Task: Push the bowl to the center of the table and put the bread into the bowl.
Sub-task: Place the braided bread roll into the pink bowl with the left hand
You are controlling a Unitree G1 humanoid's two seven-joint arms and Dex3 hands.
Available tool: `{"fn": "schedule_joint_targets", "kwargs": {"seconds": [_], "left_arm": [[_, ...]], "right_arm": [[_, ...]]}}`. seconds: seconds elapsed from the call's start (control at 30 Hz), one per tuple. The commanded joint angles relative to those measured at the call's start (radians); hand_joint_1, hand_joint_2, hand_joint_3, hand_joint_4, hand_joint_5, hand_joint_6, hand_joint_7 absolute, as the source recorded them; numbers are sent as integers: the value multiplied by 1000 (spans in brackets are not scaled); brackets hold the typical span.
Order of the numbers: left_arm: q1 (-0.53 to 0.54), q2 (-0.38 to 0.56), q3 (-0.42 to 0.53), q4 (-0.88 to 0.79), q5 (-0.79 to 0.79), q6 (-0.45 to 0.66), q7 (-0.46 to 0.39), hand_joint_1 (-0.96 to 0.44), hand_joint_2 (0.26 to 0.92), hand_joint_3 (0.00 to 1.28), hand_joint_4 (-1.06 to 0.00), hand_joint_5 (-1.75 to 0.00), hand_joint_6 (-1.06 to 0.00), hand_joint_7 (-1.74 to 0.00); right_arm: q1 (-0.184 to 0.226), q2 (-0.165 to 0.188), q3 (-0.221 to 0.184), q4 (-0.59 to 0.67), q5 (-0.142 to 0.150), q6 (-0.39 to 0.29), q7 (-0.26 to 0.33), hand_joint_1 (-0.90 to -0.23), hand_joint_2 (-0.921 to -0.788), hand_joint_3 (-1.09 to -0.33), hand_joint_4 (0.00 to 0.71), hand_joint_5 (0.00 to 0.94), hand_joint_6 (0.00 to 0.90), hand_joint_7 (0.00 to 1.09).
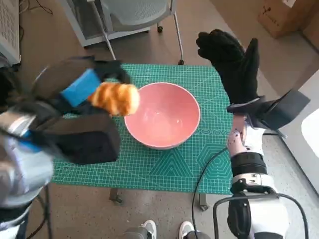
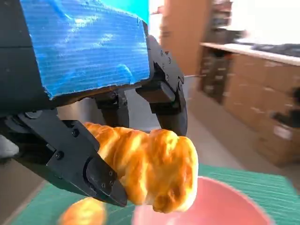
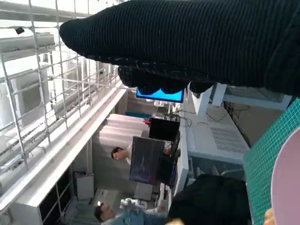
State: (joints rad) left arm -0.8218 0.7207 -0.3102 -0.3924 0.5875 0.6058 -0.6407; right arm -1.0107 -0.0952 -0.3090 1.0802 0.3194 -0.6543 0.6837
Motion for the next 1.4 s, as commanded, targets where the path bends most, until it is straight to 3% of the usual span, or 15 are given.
{"fn": "schedule_joint_targets", "kwargs": {"seconds": [0.03, 0.33, 0.6, 0.67, 0.77, 0.9, 1.0, 1.03, 1.07, 1.1, 1.17, 1.27, 1.4], "left_arm": [[-84, -87, -63, 136, 21, -71, 21, 3, 909, 25, -699, -1236, -782, -914], [-171, -224, -117, 452, 12, -260, 115, 1, 918, 15, -717, -1202, -740, -979], [-211, -299, -126, 696, 9, -382, 176, 4, 906, 56, -627, -1406, -833, -752], [-221, -316, -127, 739, 10, -388, 178, 2, 915, 61, -639, -1284, -732, -993], [-228, -338, -127, 787, 13, -387, 184, 1, 917, 96, -609, -1266, -650, -1142], [-222, -354, -114, 813, -2, -390, 183, 1, 919, 119, -585, -1273, -605, -1210], [-210, -357, -105, 805, -24, -359, 136, 1, 921, 165, -538, -1312, -544, -1276], [-207, -357, -103, 800, -29, -348, 121, 126, 921, 187, -525, -1345, -459, -968], [-205, -356, -101, 791, -35, -327, 97, 206, 921, 199, -518, -1365, -455, -674], [-203, -356, -100, 784, -39, -312, 79, 149, 898, 178, -442, -1175, -429, -544], [-202, -354, -98, 770, -47, -271, 36, -16, 847, 94, -281, -509, -332, -225], [-198, -349, -96, 744, -51, -222, -3, -138, 804, 39, -117, -166, -246, -73], [-177, -330, -93, 676, -44, -172, -35, -216, 777, 12, -30, -43, -199, -19]], "right_arm": [[30, -1, -1, 2, 7, -2, 15, -747, -921, -654, 257, 4, 406, 2], [42, -16, 3, 2, -2, -29, 14, -714, -921, -692, 248, 0, 392, 0], [56, -25, -1, -8, 3, -37, 11, -696, -921, -714, 235, 1, 383, 2], [60, -25, -1, -13, 3, -39, 6, -692, -921, -717, 235, 1, 383, 2], [70, -23, 0, -23, 0, -42, -6, -691, -921, -719, 235, 1, 382, 1], [80, -20, 4, -39, -3, -43, -18, -693, -921, -722, 237, 1, 382, 1], [86, -18, 8, -49, -7, -48, -28, -693, -921, -725, 234, 0, 379, 1], [87, -18, 9, -51, -8, -49, -31, -693, -921, -726, 233, 0, 377, 0], [88, -18, 10, -53, -9, -49, -33, -693, -921, -726, 232, 0, 375, 0], [89, -18, 11, -55, -9, -48, -34, -692, -921, -727, 232, 0, 374, 0], [89, -19, 12, -57, -9, -47, -38, -690, -921, -728, 230, 0, 371, 0], [88, -20, 14, -57, -11, -48, -42, -682, -921, -732, 227, 0, 367, 0], [87, -18, 19, -56, -14, -48, -47, -676, -921, -741, 221, 0, 361, 0]]}}
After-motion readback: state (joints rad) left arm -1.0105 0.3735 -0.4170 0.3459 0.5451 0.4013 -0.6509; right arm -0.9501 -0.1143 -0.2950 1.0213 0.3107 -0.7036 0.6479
